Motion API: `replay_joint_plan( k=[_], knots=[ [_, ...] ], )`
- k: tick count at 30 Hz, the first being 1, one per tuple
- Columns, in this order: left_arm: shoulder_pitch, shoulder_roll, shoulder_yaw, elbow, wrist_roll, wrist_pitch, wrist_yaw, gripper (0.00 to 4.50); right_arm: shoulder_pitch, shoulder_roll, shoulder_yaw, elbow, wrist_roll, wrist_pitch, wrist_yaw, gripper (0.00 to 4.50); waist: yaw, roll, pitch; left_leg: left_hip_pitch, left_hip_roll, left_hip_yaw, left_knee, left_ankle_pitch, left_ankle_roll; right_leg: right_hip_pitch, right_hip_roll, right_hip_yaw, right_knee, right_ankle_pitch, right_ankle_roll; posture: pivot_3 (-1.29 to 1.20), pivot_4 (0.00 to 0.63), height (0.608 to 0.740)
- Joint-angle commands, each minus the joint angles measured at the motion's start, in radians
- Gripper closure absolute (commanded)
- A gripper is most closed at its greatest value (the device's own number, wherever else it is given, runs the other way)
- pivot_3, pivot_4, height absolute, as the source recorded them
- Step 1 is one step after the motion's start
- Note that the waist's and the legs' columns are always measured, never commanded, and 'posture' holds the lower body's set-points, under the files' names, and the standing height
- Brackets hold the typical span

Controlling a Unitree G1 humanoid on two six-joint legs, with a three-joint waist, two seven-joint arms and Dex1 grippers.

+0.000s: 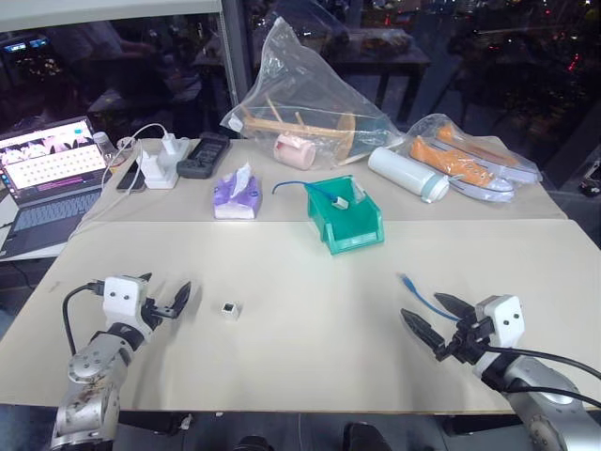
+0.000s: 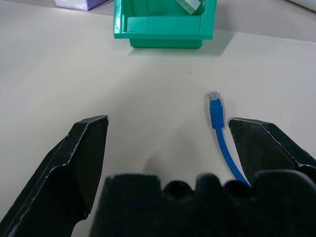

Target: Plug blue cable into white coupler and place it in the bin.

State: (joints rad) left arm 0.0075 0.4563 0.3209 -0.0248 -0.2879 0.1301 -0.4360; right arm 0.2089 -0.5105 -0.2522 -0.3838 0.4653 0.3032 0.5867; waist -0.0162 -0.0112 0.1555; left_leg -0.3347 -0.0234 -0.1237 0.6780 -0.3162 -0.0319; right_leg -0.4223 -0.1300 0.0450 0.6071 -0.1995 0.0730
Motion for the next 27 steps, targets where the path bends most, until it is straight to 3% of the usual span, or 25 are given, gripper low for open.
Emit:
replay_joint_plan(
  k=[1,4,10,15,19,20,27],
  knots=[
    [-0.075,0.027,0.011,0.021,-0.009,-0.038,-0.026,0.0,-0.024,-0.023,-0.021,-0.052,0.008,0.022,-0.009,0.02,0.0,0.0,0.0,0.0,0.0,0.0,0.0,0.0,0.0,0.0,0.0,0.0,0.0,0.0,0.0,0.0,0.15,0.74],
    [-0.2,0.097,0.016,0.063,-0.086,-0.023,-0.161,0.0,-0.1,-0.099,-0.019,-0.026,-0.021,0.093,-0.015,0.02,0.007,-0.006,0.004,-0.001,0.0,0.0,0.001,0.001,-0.001,-0.001,0.0,-0.001,0.002,0.0,0.0,0.0,0.15,0.74],
    [-0.224,0.256,-0.016,-0.103,-0.349,0.22,-0.483,0.0,-0.305,-0.197,0.046,0.122,-0.06,0.258,-0.013,0.02,-0.016,-0.008,0.005,0.0,0.0,-0.001,0.0,0.001,-0.001,-0.001,0.0,-0.001,0.002,-0.001,-0.001,0.0,0.15,0.74],
    [-0.292,0.43,-0.058,-0.139,-0.417,0.381,-0.648,0.0,-0.412,-0.205,0.148,0.233,-0.101,0.291,0.036,0.02,-0.029,-0.008,0.005,-0.002,0.001,-0.001,-0.001,-0.003,0.005,-0.003,0.0,-0.002,0.003,-0.002,-0.002,0.0,0.15,0.74],
    [-0.345,0.516,-0.081,-0.19,-0.471,0.488,-0.715,0.0,-0.466,-0.189,0.186,0.315,-0.136,0.31,0.024,0.02,-0.028,-0.009,0.008,-0.003,0.0,0.0,-0.001,-0.003,0.005,-0.002,0.0,-0.002,0.002,-0.002,-0.001,0.0,0.15,0.74],
    [-0.354,0.535,-0.088,-0.212,-0.485,0.514,-0.727,0.0,-0.473,-0.188,0.195,0.331,-0.144,0.314,0.023,0.56,-0.027,-0.009,0.008,-0.002,0.0,0.0,-0.001,-0.003,0.005,-0.002,0.0,-0.002,0.002,-0.003,-0.001,0.0,0.15,0.74],
    [-0.393,0.618,-0.129,-0.347,-0.568,0.69,-0.741,0.0,-0.486,-0.172,0.213,0.307,-0.126,0.337,0.066,2.77,-0.029,-0.009,0.009,-0.002,0.001,-0.001,-0.001,-0.003,0.005,-0.002,0.0,-0.002,0.002,-0.003,0.0,0.0,0.15,0.74]
  ],
)
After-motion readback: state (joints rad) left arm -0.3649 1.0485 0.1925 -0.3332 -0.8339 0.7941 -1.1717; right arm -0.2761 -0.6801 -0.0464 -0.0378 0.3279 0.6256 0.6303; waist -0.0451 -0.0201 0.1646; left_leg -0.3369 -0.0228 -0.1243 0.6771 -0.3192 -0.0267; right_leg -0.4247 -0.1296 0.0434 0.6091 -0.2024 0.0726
